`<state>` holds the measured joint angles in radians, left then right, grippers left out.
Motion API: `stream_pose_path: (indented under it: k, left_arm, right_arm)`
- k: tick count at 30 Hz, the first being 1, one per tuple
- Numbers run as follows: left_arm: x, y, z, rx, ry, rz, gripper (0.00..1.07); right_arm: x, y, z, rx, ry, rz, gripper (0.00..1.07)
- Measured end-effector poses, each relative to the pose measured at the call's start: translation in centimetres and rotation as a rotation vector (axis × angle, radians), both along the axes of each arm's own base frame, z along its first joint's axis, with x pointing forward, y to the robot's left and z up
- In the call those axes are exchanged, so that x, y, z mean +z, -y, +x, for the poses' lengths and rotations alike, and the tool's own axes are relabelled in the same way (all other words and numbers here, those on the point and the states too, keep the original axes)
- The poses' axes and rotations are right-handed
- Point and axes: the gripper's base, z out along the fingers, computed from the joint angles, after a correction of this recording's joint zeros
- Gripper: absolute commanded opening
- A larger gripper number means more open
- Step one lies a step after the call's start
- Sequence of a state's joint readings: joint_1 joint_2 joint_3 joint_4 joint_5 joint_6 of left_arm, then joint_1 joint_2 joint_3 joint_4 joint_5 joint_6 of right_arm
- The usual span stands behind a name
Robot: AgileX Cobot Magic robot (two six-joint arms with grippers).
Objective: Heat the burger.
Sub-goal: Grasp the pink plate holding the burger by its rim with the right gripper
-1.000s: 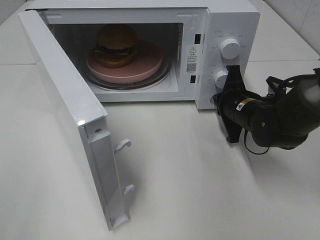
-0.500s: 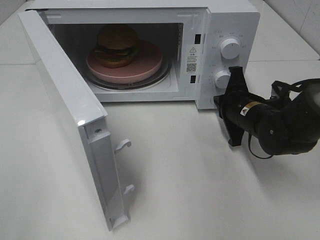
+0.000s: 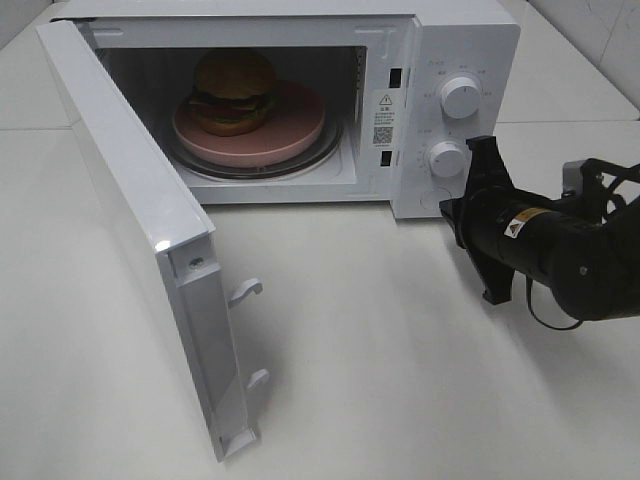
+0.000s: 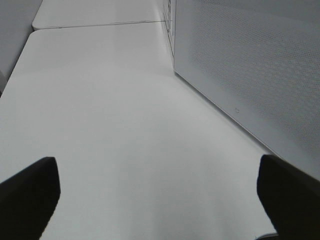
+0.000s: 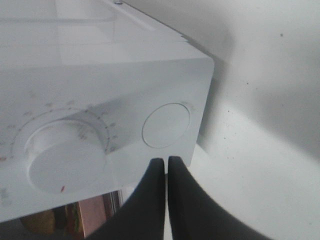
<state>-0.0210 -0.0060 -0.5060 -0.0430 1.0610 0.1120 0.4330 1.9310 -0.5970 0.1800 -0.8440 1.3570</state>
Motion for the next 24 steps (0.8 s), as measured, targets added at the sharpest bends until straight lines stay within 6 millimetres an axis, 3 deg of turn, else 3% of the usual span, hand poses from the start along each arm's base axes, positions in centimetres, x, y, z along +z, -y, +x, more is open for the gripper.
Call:
stream_pose_path:
  k: [9, 13, 16, 18, 20, 21, 24]
  left_arm:
    - [0.0, 0.0, 0.0, 0.000, 0.000, 0.000, 1.05]
    - [0.0, 0.0, 0.0, 0.000, 0.000, 0.000, 1.05]
    - [0.0, 0.0, 0.0, 0.000, 0.000, 0.000, 1.05]
    - [0.0, 0.0, 0.0, 0.000, 0.000, 0.000, 1.05]
    - [0.0, 0.0, 0.0, 0.000, 0.000, 0.000, 1.05]
    - [0.0, 0.0, 0.0, 0.000, 0.000, 0.000, 1.05]
    - [0.0, 0.0, 0.0, 0.000, 0.000, 0.000, 1.05]
  right_arm:
    - [4.0, 0.6, -2.4, 0.300, -0.039, -0.408, 0.00]
    - [6.0, 1.0, -4.1, 0.522, -0.051, -0.634, 0.00]
    - [6.3, 1.0, -4.4, 0.582, -0.053, -0.682, 0.00]
    - [6.8, 0.9, -5.3, 0.848, -0.062, -0.867, 0.02]
    - [6.9, 0.8, -5.4, 0.914, -0.066, -0.904, 0.03]
    - [6.8, 0.7, -5.8, 1.070, -0.080, -0.974, 0.08]
    - [6.9, 0.7, -6.1, 1.166, -0.091, -1.004, 0.16]
